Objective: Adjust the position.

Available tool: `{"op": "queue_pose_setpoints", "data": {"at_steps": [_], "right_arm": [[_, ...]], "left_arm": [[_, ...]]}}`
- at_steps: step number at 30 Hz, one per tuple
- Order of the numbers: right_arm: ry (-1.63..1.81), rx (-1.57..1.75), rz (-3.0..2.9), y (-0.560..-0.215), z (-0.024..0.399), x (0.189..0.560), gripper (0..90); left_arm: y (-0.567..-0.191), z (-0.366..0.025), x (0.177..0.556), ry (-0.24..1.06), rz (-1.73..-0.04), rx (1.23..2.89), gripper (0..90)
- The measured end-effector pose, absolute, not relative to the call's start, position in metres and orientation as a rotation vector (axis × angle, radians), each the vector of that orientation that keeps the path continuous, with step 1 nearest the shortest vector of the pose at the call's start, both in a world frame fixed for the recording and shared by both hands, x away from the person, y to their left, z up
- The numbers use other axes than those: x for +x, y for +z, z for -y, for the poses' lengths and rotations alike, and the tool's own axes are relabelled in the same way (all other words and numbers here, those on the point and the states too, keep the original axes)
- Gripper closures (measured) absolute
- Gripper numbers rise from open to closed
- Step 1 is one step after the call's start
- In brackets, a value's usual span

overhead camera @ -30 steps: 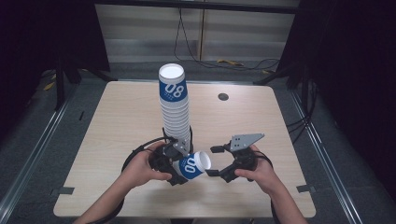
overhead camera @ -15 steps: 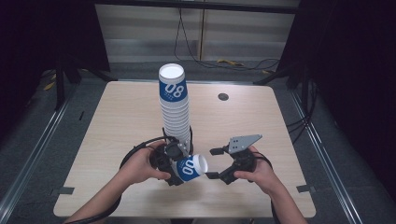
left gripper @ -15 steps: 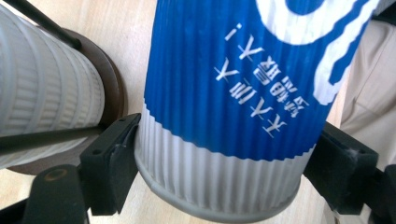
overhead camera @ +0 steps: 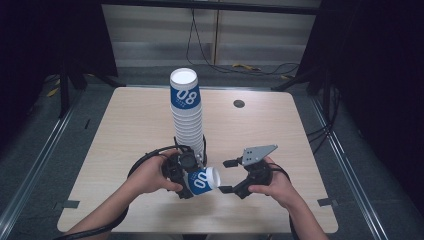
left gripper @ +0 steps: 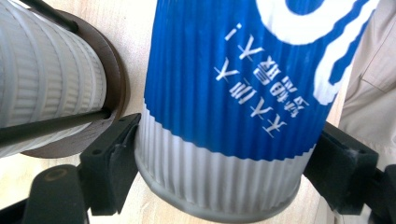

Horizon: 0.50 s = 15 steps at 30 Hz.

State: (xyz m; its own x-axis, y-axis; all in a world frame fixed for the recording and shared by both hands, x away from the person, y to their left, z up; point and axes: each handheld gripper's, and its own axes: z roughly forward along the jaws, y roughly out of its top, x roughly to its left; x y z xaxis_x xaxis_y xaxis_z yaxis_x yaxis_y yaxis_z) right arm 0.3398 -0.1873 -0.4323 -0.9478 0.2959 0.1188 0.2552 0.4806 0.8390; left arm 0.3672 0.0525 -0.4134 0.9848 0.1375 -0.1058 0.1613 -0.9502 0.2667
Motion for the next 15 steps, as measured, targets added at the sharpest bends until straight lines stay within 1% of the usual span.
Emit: {"op": "queue_pose_setpoints", "data": {"at_steps": [4,15], "right_arm": [[1.493,0.493,-2.673,-0.4329,0.1867,0.3397,14.3],[1.48,0.493,-2.68,-0.4339,0.184,0.3394,14.3]], "left_arm": [[-0.4154,-0.0515,0.3674,-0.125,-0.21,2.847,18.6],[-0.4126,-0.0491,0.3675,-0.121,-0.186,2.911,18.6]]}}
